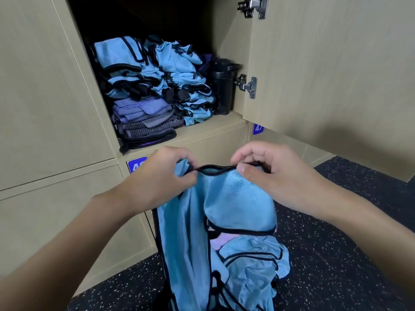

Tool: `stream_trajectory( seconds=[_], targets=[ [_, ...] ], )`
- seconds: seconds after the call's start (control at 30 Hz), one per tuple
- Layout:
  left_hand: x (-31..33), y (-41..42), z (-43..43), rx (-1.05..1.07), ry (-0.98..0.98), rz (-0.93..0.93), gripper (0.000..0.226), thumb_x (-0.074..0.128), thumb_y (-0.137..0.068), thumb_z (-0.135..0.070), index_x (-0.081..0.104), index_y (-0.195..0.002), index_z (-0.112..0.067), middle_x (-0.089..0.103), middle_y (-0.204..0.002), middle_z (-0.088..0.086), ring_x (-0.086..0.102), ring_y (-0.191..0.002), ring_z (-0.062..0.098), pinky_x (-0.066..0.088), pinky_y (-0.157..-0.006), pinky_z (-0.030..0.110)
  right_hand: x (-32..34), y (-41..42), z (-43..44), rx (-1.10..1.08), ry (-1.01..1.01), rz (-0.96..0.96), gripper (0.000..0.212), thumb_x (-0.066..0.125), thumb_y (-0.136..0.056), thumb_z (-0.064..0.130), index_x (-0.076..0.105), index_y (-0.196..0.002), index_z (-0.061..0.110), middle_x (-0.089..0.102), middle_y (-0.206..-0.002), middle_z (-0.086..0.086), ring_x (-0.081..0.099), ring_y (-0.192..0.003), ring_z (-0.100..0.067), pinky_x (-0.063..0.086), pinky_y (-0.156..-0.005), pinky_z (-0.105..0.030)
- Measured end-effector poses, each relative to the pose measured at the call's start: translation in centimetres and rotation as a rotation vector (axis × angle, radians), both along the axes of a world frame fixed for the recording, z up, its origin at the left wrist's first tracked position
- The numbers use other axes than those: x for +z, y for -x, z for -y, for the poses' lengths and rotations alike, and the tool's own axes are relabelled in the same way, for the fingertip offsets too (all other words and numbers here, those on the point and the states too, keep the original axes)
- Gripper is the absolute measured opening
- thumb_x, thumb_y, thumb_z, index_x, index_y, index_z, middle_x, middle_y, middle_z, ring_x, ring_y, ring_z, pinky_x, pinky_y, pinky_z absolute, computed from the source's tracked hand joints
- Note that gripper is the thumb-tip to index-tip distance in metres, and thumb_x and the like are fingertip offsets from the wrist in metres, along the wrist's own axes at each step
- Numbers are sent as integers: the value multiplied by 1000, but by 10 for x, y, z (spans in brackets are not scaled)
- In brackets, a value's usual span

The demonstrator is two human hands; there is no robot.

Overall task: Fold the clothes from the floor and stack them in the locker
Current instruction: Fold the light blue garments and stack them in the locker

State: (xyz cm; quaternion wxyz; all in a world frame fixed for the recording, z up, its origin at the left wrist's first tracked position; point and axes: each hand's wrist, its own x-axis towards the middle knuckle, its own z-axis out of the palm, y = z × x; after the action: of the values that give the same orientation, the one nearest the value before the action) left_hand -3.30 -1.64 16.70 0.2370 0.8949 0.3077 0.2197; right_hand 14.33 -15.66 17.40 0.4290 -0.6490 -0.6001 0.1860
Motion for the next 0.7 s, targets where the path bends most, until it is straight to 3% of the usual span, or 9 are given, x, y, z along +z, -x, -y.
stream_trajectory(
  seconds=[0.07, 0.2, 0.27, 0.37, 0.47, 0.57, 0.7],
  targets=[
    [-1, -2, 3, -33, 22, 4, 8, 69, -89, -23, 71, -87, -30, 69, -82, -16, 60, -75, -5, 40, -63, 7, 3, 3, 0, 14, -12, -10, 17, 60, -96, 10, 64, -95, 26, 66, -76, -8, 44, -58, -13, 37, -58, -20],
    [1, -3, -1, 14, 44, 96, 9, 69, -92, -26, 75, -98, -25, 71, -96, -16, 59, -92, -7, 40, -71, 1, 7, 3, 0, -1, 9, -134, 20, 61, -94, 7, 73, -87, 21, 64, -67, 13, 49, -58, -1, 39, -55, -10],
    [3, -2, -1, 10, 38, 101, 15, 64, -95, -28, 75, -106, -27, 69, -102, -18, 59, -97, -7, 41, -73, 1, 9, 5, 1, 12, 60, -246, 23, 58, -95, 2, 75, -93, 17, 68, -73, 5, 58, -63, -1, 46, -62, -10],
    [4, -1, 1, -41, 21, 113, 19, 57, -100, -26, 74, -108, -32, 59, -101, -30, 52, -100, -21, 33, -80, -5, 11, 6, 3, 92, 142, -448, 39, 43, -94, -14, 70, -112, 8, 75, -95, -13, 73, -83, -20, 56, -84, -24],
    [3, -3, -1, -47, 3, 168, 22, 54, -101, -21, 75, -109, -25, 60, -98, -33, 51, -97, -28, 33, -84, -5, 8, 7, 3, 143, 172, -336, 50, 41, -90, -23, 64, -121, 10, 76, -99, -14, 74, -89, -21, 56, -85, -23],
    [4, -3, -3, -28, -29, 234, 22, 56, -101, -19, 76, -110, -21, 64, -99, -28, 54, -99, -24, 37, -85, -3, 4, 11, 1, 83, 108, -235, 32, 60, -89, -12, 70, -107, 12, 77, -90, -7, 73, -77, -13, 55, -75, -18],
    [8, -5, 4, -34, 47, 359, 16, 62, -97, -16, 76, -102, -21, 68, -98, -25, 62, -96, -13, 42, -81, 1, 0, 18, -3, 63, 9, -164, 9, 67, -89, 4, 74, -88, 10, 70, -80, -15, 62, -65, -10, 50, -65, -20]
  ],
)
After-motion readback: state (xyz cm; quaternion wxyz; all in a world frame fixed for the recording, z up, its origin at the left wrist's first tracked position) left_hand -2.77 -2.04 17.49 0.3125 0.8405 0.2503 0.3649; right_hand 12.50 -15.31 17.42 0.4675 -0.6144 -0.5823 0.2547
